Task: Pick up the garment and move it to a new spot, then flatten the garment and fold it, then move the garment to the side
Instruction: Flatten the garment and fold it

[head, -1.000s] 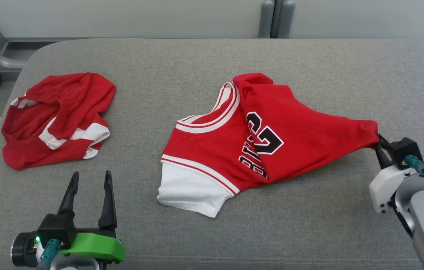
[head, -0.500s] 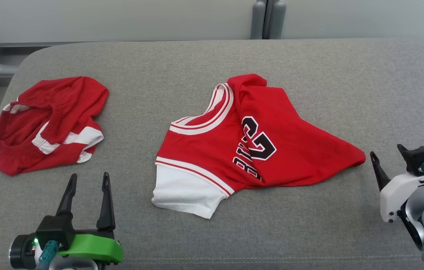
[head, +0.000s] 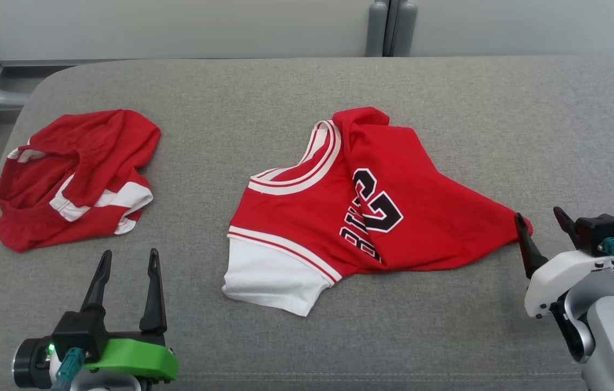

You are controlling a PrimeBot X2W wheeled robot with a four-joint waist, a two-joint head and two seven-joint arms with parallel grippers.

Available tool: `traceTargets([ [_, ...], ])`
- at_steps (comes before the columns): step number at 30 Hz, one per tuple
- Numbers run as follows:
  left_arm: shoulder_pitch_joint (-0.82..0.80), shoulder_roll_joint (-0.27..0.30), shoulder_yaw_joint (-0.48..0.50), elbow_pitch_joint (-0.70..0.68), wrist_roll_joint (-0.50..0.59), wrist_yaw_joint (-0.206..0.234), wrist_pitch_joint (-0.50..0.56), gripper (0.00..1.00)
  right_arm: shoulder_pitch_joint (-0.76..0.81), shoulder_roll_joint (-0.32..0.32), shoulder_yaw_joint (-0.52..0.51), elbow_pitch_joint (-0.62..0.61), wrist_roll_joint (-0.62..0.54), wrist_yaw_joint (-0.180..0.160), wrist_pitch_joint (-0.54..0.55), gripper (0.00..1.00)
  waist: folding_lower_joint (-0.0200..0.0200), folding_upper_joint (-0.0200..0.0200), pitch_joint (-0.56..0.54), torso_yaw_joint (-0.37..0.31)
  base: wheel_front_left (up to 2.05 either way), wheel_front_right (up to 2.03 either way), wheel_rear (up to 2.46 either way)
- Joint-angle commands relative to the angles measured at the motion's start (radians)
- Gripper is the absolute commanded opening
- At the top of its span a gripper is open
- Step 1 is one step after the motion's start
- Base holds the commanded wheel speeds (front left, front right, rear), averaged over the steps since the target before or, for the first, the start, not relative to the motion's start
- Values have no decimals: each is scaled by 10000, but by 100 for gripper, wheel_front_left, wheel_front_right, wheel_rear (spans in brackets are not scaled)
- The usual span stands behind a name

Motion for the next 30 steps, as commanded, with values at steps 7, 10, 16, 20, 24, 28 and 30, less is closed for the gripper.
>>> traceTargets([
  [7, 130, 18, 186, -98, 152, -50, 5, 100, -32, 265, 176, 145, 727, -17, -820, 100, 0, 0, -132, -12, 0, 0, 0],
  [10, 157, 18, 203, -109, 171, -54, 5, 100, 0, 299, 266, 331, 777, -15, -944, 100, 0, 0, -182, -63, 0, 0, 0],
  [16, 280, 20, 232, -113, 149, -83, 5, 100, 75, 425, 161, 641, 903, -15, -1272, 100, 0, 0, -360, -179, 0, 0, 0],
  [20, 465, 20, 273, -170, 128, -26, 5, 100, 296, 646, 202, 367, 1096, -17, -1514, 100, 0, 0, -600, -308, 0, 0, 0],
  [24, 595, 18, 312, -213, 195, -14, 5, 100, 522, 856, 317, 45, 1139, -16, -1568, 100, 0, 0, -820, -422, 0, 0, 0],
  [28, 706, 18, 356, -205, 252, -45, 6, 100, 688, 970, 428, -159, 1145, -16, -1574, 100, 0, 0, -1019, -510, 0, 0, 0],
  [30, 739, 19, 386, -197, 298, -82, 6, 100, 745, 1012, 482, -246, 1125, -16, -1579, 100, 0, 0, -1084, -549, 0, 0, 0],
])
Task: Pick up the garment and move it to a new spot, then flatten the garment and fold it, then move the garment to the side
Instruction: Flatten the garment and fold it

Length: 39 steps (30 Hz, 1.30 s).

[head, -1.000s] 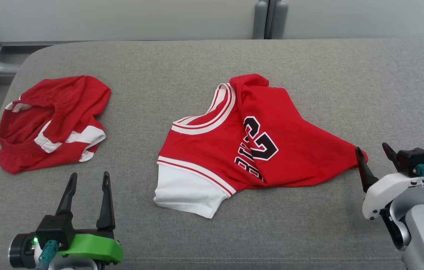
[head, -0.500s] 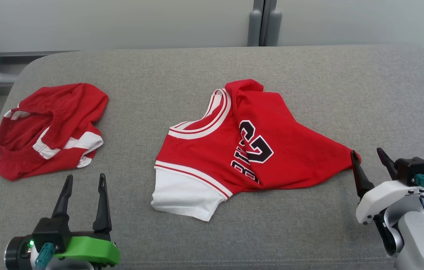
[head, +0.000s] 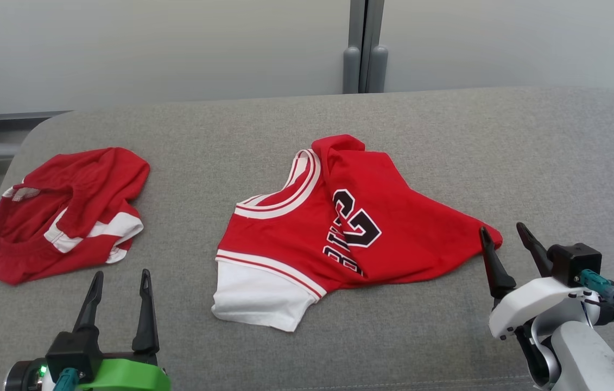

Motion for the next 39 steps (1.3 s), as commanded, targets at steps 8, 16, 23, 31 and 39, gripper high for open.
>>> traceTargets([
  [8, 361, 69, 149, 2, 122, -136, 6, 100, 262, 17, 71, -348, -30, -14, -44, 100, 0, -1, -356, -221, 0, 0, 0],
  [16, 640, 210, 230, -109, 78, -239, 6, 100, 717, 145, -394, -670, -136, -14, -45, 100, 0, -1, -534, -295, 0, 0, 0],
  [23, 743, 210, 338, -266, 61, -254, 6, 100, 1366, 326, -498, -1885, 22, -14, -44, 100, 0, -1, -540, -319, 0, 0, 0],
  [31, 821, 172, 423, -364, 49, -258, 6, 100, 1761, 373, -248, -2324, -35, -14, -45, 100, 0, -1, -488, -410, 0, 0, 0],
  [39, 863, 244, 325, -244, 8, -318, 6, 100, 1756, 304, -269, -2209, -87, -12, -45, 100, 0, -1, -454, -442, 0, 0, 0],
])
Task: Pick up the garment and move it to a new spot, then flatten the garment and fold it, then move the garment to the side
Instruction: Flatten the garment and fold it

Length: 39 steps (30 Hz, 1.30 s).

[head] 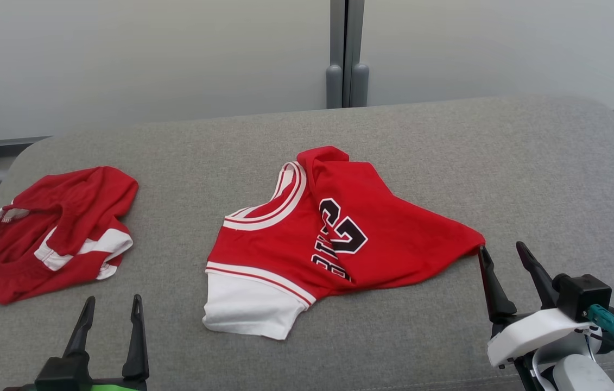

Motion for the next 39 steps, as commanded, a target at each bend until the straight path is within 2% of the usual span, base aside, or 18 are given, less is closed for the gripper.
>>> traceTargets([
  [1, 59, 70, 18, 33, -27, -17, 6, 100, 90, -38, -29, 44, -8, -10, -43, 100, 0, -1, 11, 12, 0, 0, 0],
  [16, -1, 44, 38, 29, 32, -49, 6, 100, 78, 12, -118, 90, -134, -10, -43, 100, 0, -1, 93, 61, 0, 0, 0],
  [23, -104, 22, -91, 101, -67, -67, 4, 100, -83, -22, -89, 488, -116, -12, -42, 100, 0, -1, 155, 43, 0, 0, 0],
  [30, -529, 328, -1137, 971, -352, -119, 6, 100, -913, -212, 73, 1710, -168, -12, -43, 100, 0, -1, 332, 16, 0, 0, 0],
  [39, -1393, 880, -2653, 2689, -1339, -122, 5, 100, -2271, -216, 177, 3559, -258, -12, -42, 100, 0, -1, 608, -19, 0, 0, 0],
])
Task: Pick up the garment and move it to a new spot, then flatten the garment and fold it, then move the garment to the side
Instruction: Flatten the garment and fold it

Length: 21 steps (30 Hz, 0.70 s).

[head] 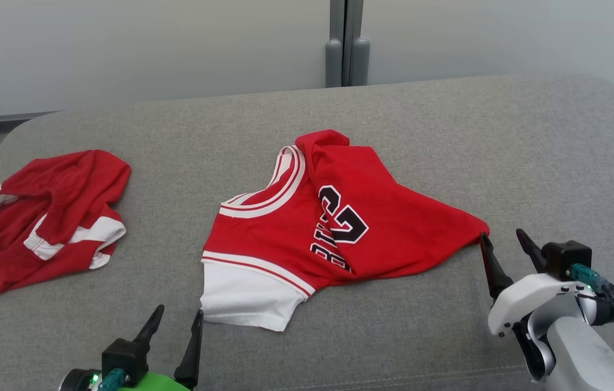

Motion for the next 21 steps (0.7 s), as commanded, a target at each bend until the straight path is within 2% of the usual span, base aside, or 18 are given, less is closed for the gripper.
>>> traceTargets([
  [1, -306, 107, -157, 199, -203, -17, 3, 100, -301, -49, 15, 272, -53, -14, -40, 100, 0, 0, 94, -9, 0, 0, 0],
  [12, -1528, 573, -1160, 1612, -979, -19, 4, 100, -2057, 193, 238, 2333, 8, -14, -35, 100, 0, 0, 805, -120, 0, 0, 0],
  [21, -2015, 767, -1538, 1716, -1235, -19, 3, 100, -2964, 144, 7, 3500, -86, -14, -36, 100, 0, 0, 1326, -39, 0, 0, 0],
])
